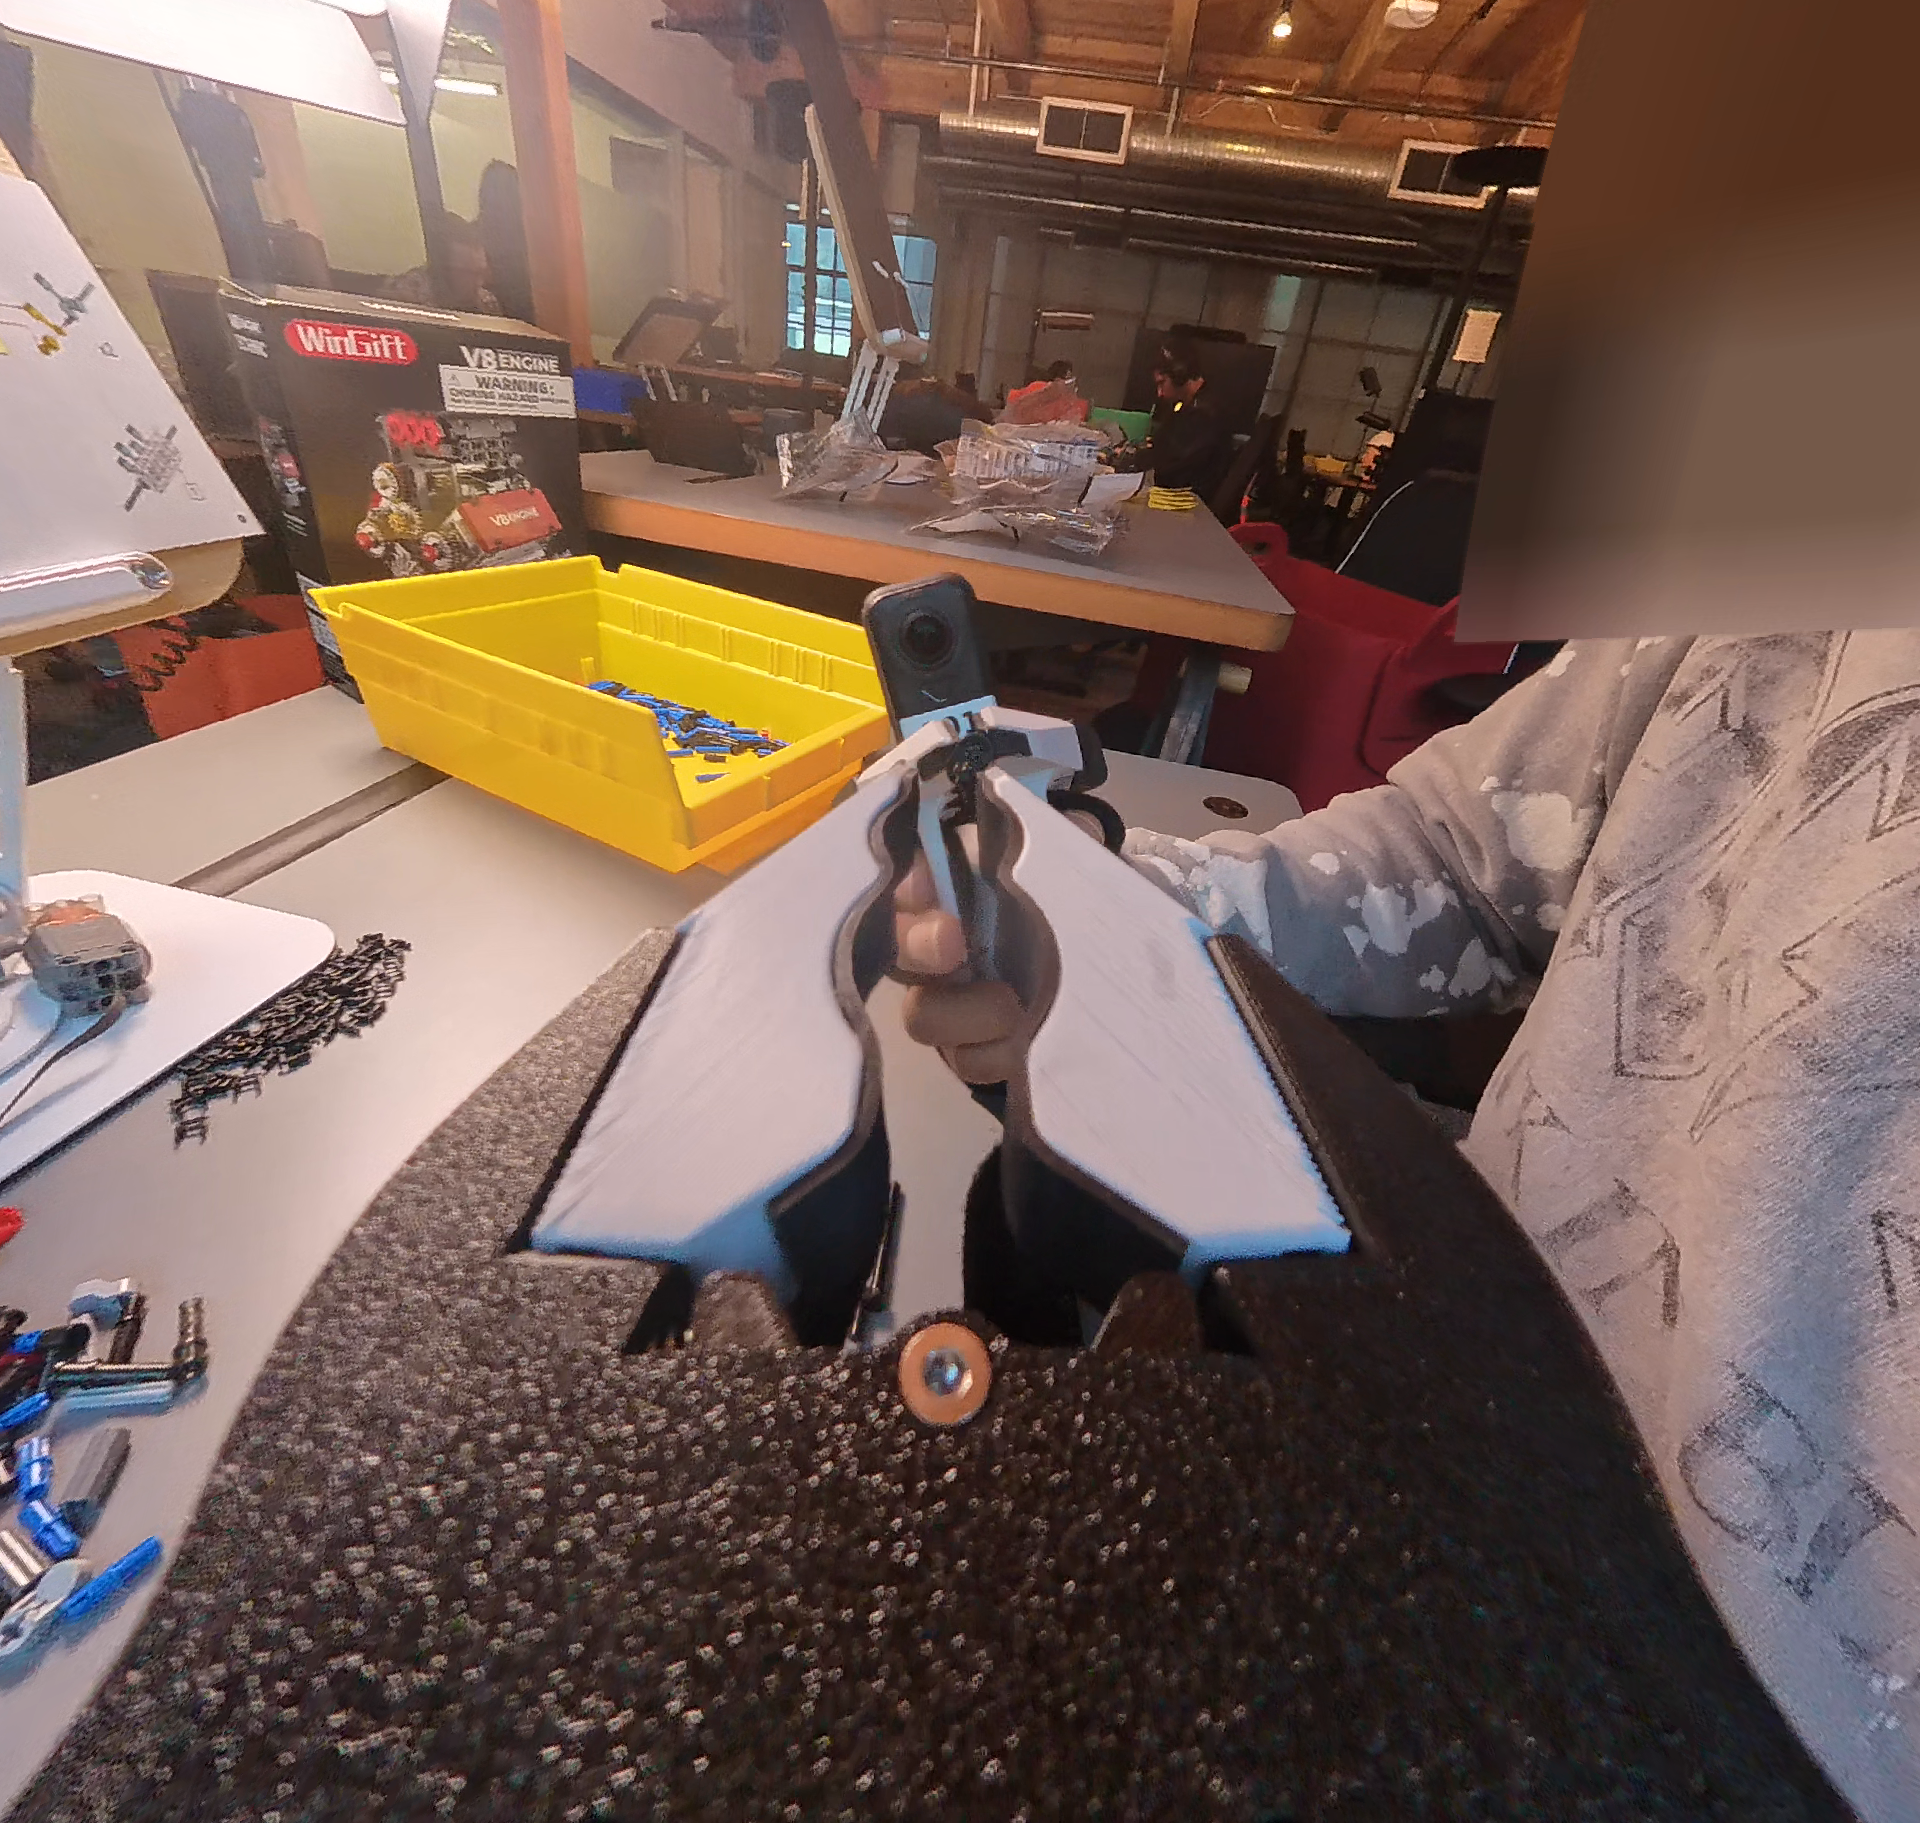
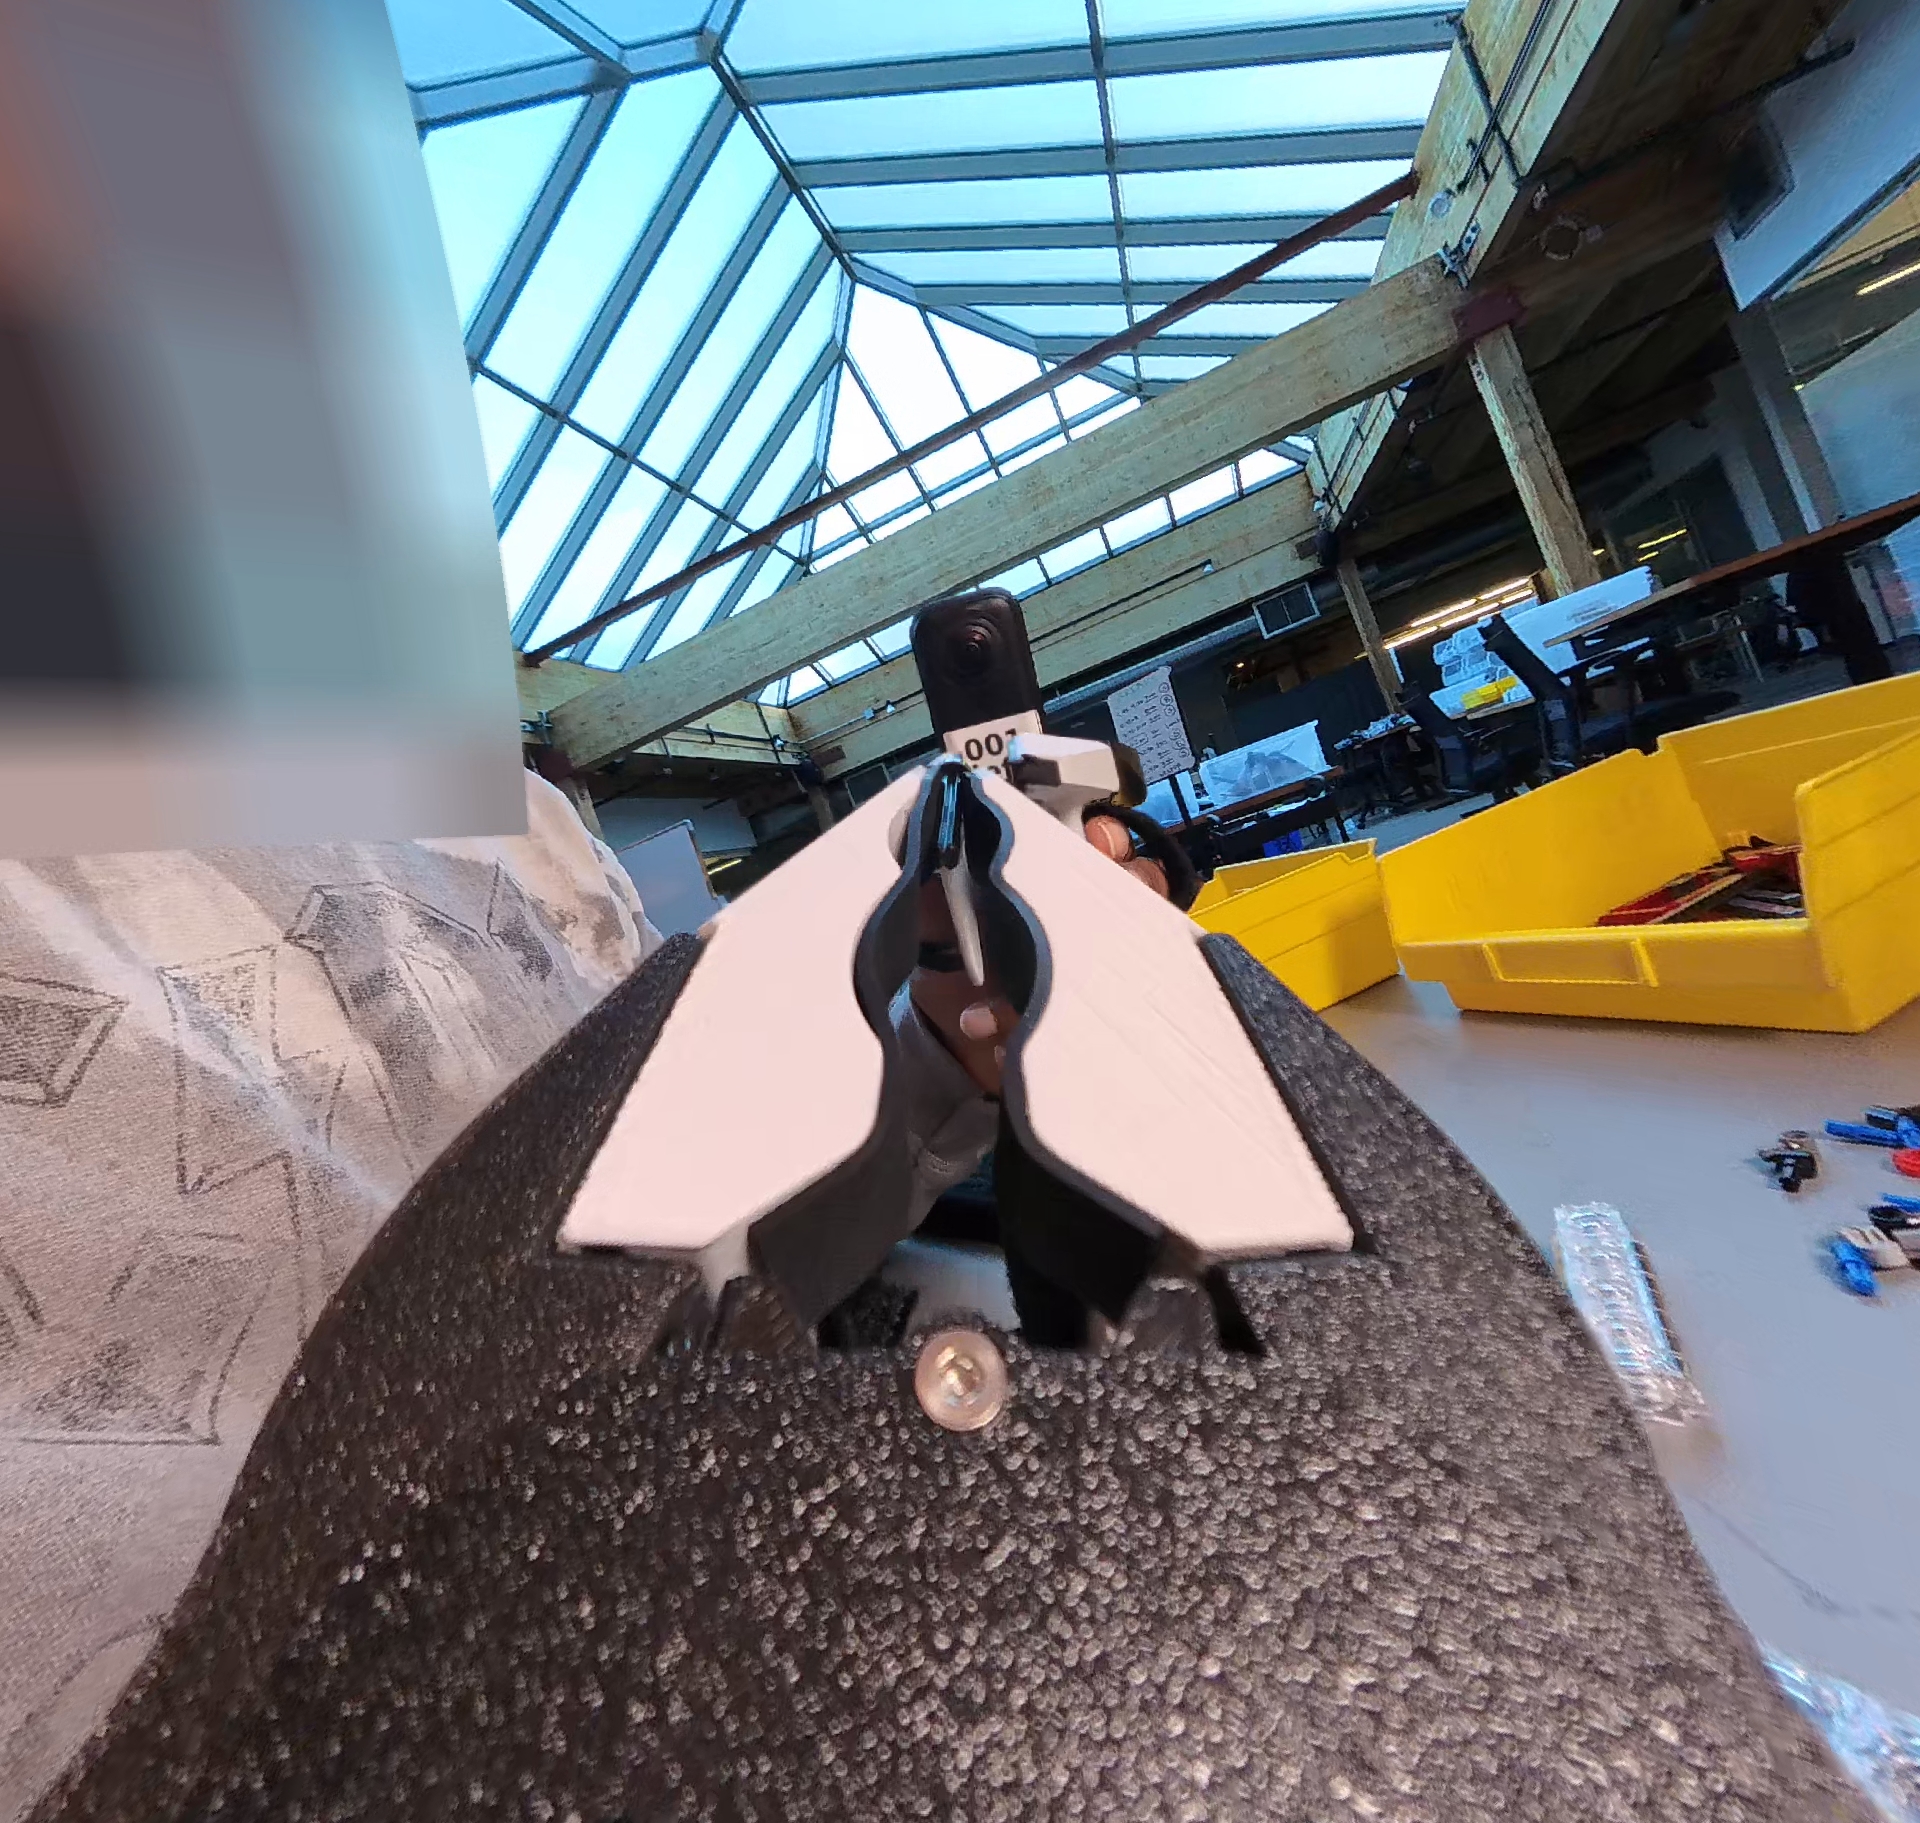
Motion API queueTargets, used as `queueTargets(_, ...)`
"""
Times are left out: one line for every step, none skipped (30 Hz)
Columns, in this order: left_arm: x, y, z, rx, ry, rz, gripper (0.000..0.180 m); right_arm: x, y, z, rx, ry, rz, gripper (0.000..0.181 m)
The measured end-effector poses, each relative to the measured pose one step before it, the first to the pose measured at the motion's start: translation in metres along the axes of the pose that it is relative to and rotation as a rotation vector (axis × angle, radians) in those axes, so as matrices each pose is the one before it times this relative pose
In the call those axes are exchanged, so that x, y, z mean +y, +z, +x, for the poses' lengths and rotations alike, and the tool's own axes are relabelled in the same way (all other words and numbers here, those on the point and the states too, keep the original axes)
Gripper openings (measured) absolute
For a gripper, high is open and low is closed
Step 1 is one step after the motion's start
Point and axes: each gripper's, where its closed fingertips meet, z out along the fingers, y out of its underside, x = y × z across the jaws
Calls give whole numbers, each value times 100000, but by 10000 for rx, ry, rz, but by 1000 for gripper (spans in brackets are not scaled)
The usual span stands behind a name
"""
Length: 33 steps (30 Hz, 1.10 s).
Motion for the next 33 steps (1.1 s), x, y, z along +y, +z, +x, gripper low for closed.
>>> queueTargets(-151, -349, -366, -139, -71, 79, 8, -227, -144, -26, -11, -38, 48, 3)
queueTargets(-80, -393, -400, -127, -132, 58, 8, -323, -160, 61, 46, -44, 71, 2)
queueTargets(71, -396, -329, -85, -149, -23, 8, -310, -160, 112, 87, -95, 52, 3)
queueTargets(204, -391, -238, -94, -89, -66, 8, -264, -169, 82, 63, -93, 30, 2)
queueTargets(319, -376, -226, -150, -18, -120, 8, -283, -156, 84, 62, -78, 35, 2)
queueTargets(517, -357, -215, -178, 4, -219, 8, -279, -151, 116, 77, -76, 39, 2)
queueTargets(756, -305, -157, -155, -42, -329, 8, -250, -147, 102, 79, -82, 29, 2)
queueTargets(1018, -211, -40, -80, -119, -446, 8, -230, -136, 135, 94, -89, 7, 2)
queueTargets(1250, -112, 37, -47, -166, -523, 8, -207, -147, 137, 99, -101, 2, 2)
queueTargets(1383, -10, 158, -9, -121, -539, 9, -190, -150, 132, 93, -84, 3, 2)
queueTargets(1440, 80, 390, 80, -12, -514, 9, -146, -133, 166, 97, -63, -9, 2)
queueTargets(1480, 140, 500, 103, 63, -518, 9, -110, -140, 174, 99, -63, -18, 3)
queueTargets(1515, 202, 521, 104, 100, -561, 9, -75, -115, 172, 90, -53, -24, 3)
queueTargets(1494, 270, 600, 153, 115, -611, 9, -45, -103, 181, 91, -34, -26, 2)
queueTargets(1372, 323, 515, 116, 126, -603, 9, -33, -100, 192, 95, -27, -26, 2)
queueTargets(1154, 364, 506, 103, 129, -539, 9, -15, -77, 165, 81, -29, -32, 3)
queueTargets(967, 411, 530, 132, 84, -477, 9, -6, -71, 130, 68, -30, -32, 3)
queueTargets(841, 485, 442, 94, 0, -454, 9, 45, -56, 154, 92, -23, -59, 3)
queueTargets(744, 514, 314, 20, -56, -442, 9, 66, -71, 125, 104, -45, -75, 3)
queueTargets(578, 508, 352, 29, -53, -372, 9, 53, -89, 21, 82, -71, -67, 3)
queueTargets(421, 453, 393, 31, -37, -282, 9, 48, -102, -39, 68, -75, -73, 3)
queueTargets(272, 381, 416, 34, -27, -195, 9, 74, -123, -69, 67, -86, -92, 3)
queueTargets(165, 362, 512, 103, -27, -115, 9, 102, -153, -90, 68, -109, -95, 3)
queueTargets(24, 370, 547, 125, -35, -30, 9, 96, -168, -48, 80, -95, -84, 3)
queueTargets(-31, 403, 474, 75, -24, 14, 9, 94, -167, -37, 69, -48, -61, 3)
queueTargets(92, 429, 331, -3, 11, -66, 9, 61, -163, -33, 36, 0, -25, 3)
queueTargets(240, 399, 55, -147, 89, -154, 9, 14, -115, -21, 9, 37, 7, 3)
queueTargets(111, 229, -132, -239, 174, -62, 9, -11, -70, -20, -3, 48, 16, 3)
queueTargets(354, 122, -277, -258, 164, -198, 8, -43, -17, -16, -18, 25, 14, 3)
queueTargets(434, 3, -423, -276, 141, -215, 8, -68, 31, -51, -29, -4, 3, 3)
queueTargets(121, -175, -294, -150, 89, 9, 6, -35, 22, -77, -29, -27, -16, 3)
queueTargets(121, -292, -272, -94, 13, -10, 6, -6, 26, -79, -15, -44, -24, 3)
queueTargets(64, -416, -370, -167, 23, 31, 6, -5, 9, -69, 1, -50, -26, 3)
